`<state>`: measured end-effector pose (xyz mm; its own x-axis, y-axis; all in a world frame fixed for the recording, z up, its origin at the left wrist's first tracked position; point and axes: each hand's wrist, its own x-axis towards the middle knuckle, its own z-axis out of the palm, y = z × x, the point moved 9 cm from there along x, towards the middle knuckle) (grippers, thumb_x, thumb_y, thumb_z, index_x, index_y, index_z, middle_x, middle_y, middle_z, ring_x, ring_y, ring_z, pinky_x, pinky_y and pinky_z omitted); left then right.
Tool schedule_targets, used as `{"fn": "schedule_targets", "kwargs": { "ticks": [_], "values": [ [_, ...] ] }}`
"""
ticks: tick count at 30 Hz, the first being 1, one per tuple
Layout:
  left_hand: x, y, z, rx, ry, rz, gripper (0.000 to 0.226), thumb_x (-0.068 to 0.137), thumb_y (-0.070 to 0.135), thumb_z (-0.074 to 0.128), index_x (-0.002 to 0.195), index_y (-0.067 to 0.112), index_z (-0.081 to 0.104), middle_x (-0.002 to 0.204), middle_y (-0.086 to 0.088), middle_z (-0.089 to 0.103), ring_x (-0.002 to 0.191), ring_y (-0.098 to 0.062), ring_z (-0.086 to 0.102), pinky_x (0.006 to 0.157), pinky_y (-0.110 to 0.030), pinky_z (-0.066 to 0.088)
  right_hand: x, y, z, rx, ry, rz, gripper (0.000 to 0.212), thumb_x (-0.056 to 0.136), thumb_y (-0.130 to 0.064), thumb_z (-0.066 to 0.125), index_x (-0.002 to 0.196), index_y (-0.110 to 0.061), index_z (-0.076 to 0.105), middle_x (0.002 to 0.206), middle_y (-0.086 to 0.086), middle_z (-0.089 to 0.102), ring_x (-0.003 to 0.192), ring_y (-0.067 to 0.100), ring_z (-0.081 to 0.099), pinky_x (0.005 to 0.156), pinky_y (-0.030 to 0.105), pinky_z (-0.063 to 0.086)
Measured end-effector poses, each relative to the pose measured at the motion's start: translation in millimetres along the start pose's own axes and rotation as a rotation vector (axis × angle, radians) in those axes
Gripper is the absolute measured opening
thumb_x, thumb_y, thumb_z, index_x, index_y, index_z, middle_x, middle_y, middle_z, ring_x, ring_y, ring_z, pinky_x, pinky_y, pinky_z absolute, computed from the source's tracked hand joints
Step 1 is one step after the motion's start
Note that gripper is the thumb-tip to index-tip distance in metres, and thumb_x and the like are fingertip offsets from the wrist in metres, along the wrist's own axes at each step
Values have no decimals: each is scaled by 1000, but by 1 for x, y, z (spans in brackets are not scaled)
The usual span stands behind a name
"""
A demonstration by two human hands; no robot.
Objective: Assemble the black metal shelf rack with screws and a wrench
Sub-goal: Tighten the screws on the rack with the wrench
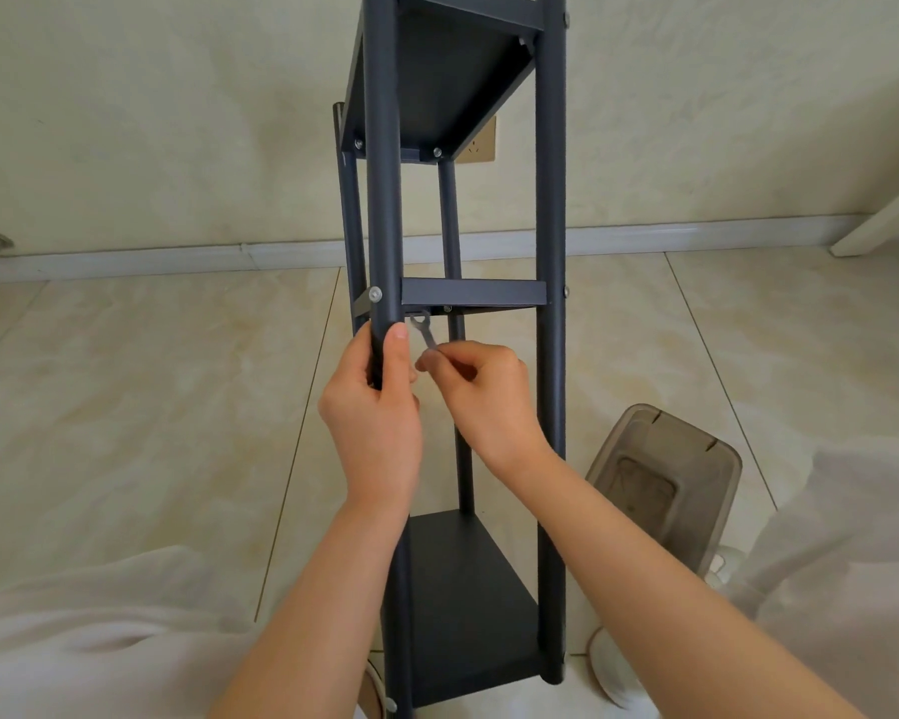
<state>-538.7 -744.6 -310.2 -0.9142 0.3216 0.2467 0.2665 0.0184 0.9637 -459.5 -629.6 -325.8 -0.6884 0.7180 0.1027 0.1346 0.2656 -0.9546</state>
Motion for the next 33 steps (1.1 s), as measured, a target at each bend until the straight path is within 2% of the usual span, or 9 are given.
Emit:
{"fn": "schedule_targets", "kwargs": {
  "ticks": [3,6,9,13,18,24,28,31,33],
  "values": [
    [-1,1,0,18,-2,17,32,97,45,54,94,17,69,63,10,54,58,-17,50,53,-37,43,2,-4,-1,-12,-31,58,25,96,-15,58,80,-5,75,52,-6,56,48,3,46,52,11,36],
    [-2,0,1,17,-9,14,33,97,45,54,96,16,69,62,13,53,56,-13,48,53,-34,41,5,-12,-1,-40,-44,73,27,95,-14,58,78,2,73,65,18,63,51,19,48,55,25,44],
    [-2,1,1,20,-14,25,36,96,48,54,97,15,70,62,12,53,57,-13,48,53,-35,42,10,-18,-3,-32,-29,79,28,92,-13,58,77,7,71,69,25,62,57,29,46,57,30,45],
    [-3,1,1,31,-18,34,37,95,48,53,94,15,68,63,10,51,57,-16,48,53,-38,43,12,-21,-8,10,-8,80,32,90,-13,61,65,4,67,54,17,52,48,12,38,53,20,38],
    [-1,3,1,52,-16,47,37,95,50,52,94,16,69,64,10,54,59,-18,51,54,-38,45,15,-22,-8,-2,-28,66,36,94,-15,59,62,-2,68,52,2,63,46,1,53,57,14,42],
    [-1,3,-1,46,-17,38,31,97,45,54,97,19,70,65,6,54,58,-20,51,53,-40,45,17,-30,-2,-85,-21,-67,32,97,-15,57,72,1,71,64,12,68,61,25,63,68,29,52],
    [-1,2,-3,37,-19,32,27,99,43,54,98,21,70,67,-3,55,58,-24,51,53,-45,47,18,-28,0,-130,20,-174,31,97,-15,59,73,0,71,62,9,66,60,20,60,64,21,48],
    [-2,0,-4,31,-23,26,32,99,43,54,100,16,70,68,3,58,60,-21,53,53,-41,46,15,-27,4,-156,99,-275,31,97,-12,59,71,2,70,61,11,66,54,21,59,59,24,47],
    [-2,-1,-4,25,-26,20,37,97,46,54,101,13,70,70,8,59,62,-18,55,54,-37,45,13,-26,6,-158,166,-333,30,96,-8,60,70,3,68,59,10,65,49,14,54,53,11,40]
  ]
}}
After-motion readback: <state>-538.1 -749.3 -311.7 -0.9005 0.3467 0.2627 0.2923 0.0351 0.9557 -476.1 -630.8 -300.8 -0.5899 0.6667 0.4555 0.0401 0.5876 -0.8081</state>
